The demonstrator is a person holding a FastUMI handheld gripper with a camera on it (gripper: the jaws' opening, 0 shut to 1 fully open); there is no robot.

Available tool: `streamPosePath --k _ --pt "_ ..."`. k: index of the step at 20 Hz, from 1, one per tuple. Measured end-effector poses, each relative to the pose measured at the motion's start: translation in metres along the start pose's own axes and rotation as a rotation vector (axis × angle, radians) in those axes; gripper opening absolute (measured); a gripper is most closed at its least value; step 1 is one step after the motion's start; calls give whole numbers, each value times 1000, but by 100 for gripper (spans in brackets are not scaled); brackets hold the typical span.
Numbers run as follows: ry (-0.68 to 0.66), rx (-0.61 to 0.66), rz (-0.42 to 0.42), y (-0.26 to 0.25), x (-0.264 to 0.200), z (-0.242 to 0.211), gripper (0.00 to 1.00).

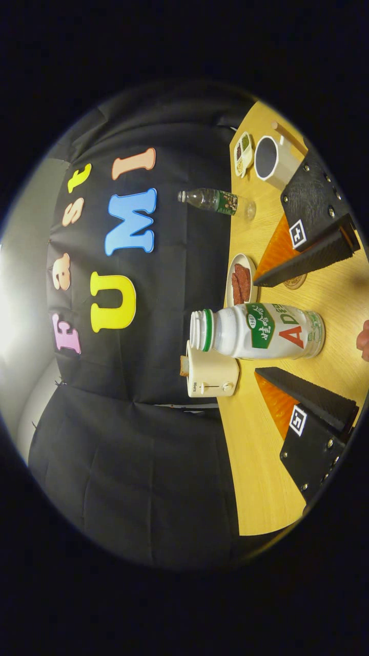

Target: Take the bottle from table, then pour the juice into the cup, finally place the bottle on the coaster

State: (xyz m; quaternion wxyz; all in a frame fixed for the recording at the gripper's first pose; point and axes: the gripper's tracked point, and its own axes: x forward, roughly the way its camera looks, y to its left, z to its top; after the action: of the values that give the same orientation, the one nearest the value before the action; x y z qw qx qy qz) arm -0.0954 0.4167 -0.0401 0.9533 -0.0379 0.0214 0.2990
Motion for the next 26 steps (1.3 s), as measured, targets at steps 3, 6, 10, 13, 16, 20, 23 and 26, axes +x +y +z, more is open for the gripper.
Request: streamPosePath --k 3,6,10,13,16,20,23,26 --pt "-11 4 -21 -3 18 0 95" --pt "-12 38 -57 -6 32 -3 95" --pt "-10 82 -103 -6 39 -2 95" --pt "-10 30 -125 -3 37 -1 72" --pt "-1 42 -149 -7 35 -3 68" --pt "-2 88 -181 -15 31 -1 68" --pt "-28 148 -179 -20 26 11 68" --pt "-49 214 -189 -28 21 21 68"
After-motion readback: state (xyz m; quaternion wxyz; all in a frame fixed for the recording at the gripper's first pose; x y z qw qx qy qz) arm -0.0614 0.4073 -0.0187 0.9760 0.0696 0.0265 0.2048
